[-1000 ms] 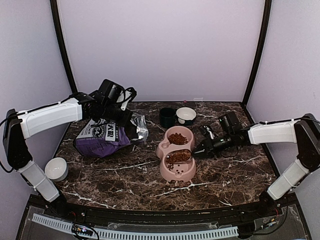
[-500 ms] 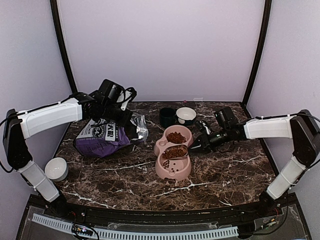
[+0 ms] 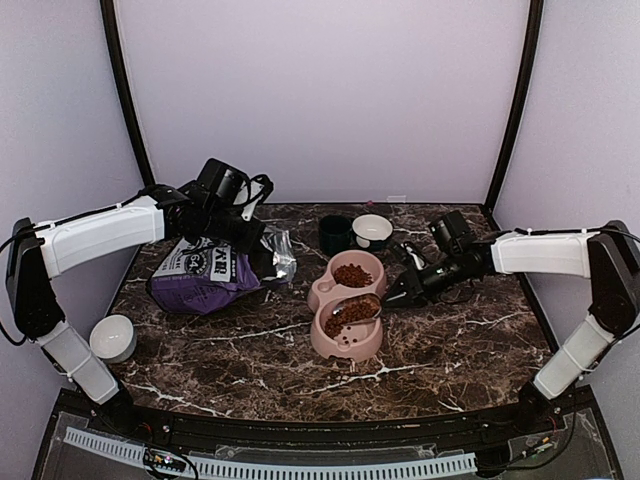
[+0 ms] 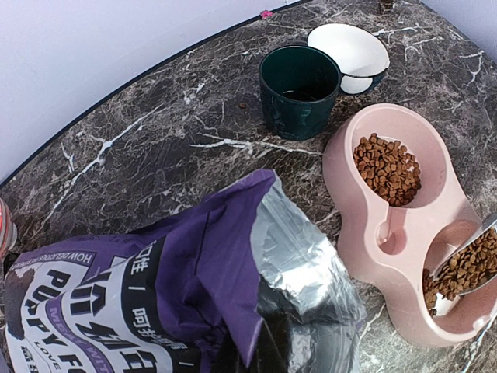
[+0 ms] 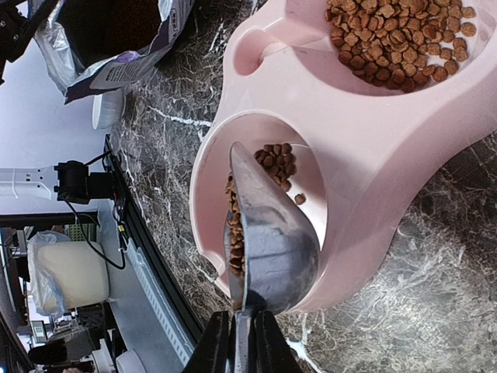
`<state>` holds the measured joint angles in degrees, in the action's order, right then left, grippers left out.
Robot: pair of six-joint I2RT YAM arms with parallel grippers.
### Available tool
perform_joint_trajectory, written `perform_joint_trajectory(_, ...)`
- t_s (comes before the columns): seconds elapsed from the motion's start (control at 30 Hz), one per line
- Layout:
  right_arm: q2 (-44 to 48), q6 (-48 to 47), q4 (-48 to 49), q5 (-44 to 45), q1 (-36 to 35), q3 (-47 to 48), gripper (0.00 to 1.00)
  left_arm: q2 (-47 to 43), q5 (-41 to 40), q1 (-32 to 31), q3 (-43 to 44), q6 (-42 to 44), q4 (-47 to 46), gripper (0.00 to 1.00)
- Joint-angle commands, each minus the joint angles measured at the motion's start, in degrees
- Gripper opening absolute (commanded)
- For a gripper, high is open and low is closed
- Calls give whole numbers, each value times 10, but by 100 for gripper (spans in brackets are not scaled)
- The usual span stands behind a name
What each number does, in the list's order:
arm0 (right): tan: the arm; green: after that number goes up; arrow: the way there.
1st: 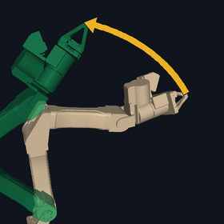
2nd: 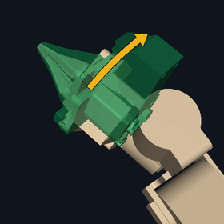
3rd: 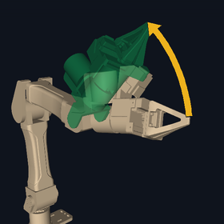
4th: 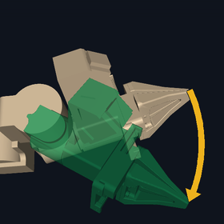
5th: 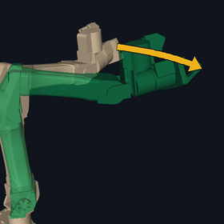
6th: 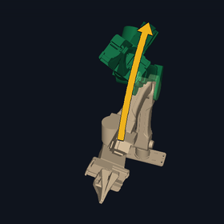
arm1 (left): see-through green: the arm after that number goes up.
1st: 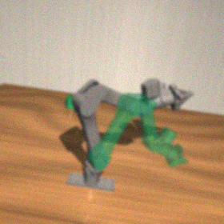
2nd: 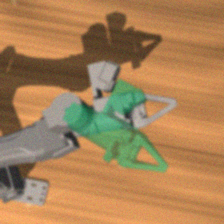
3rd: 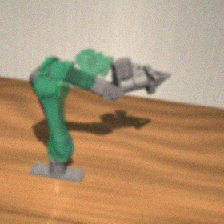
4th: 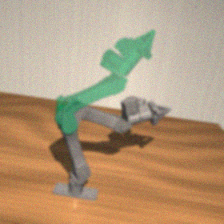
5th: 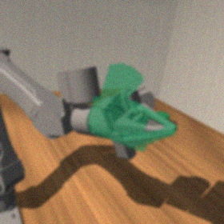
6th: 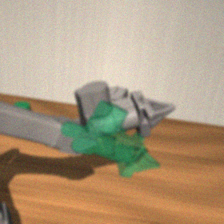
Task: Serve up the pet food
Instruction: Place the pet food in the pet food bowl.
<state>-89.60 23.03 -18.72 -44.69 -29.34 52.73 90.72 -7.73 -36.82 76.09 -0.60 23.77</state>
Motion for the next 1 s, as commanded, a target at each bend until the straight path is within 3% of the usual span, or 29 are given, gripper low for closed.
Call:
perform_joint_trajectory(0.0, 27, -12, 2, 3, -4, 2, 0, -29, -25, 3, -3, 9, -15, 0)
perform_joint_trajectory(0.97, 102, -36, -64, 34, 11, -11, 0, -31, -26, 3, -4, 10, -15, 0)
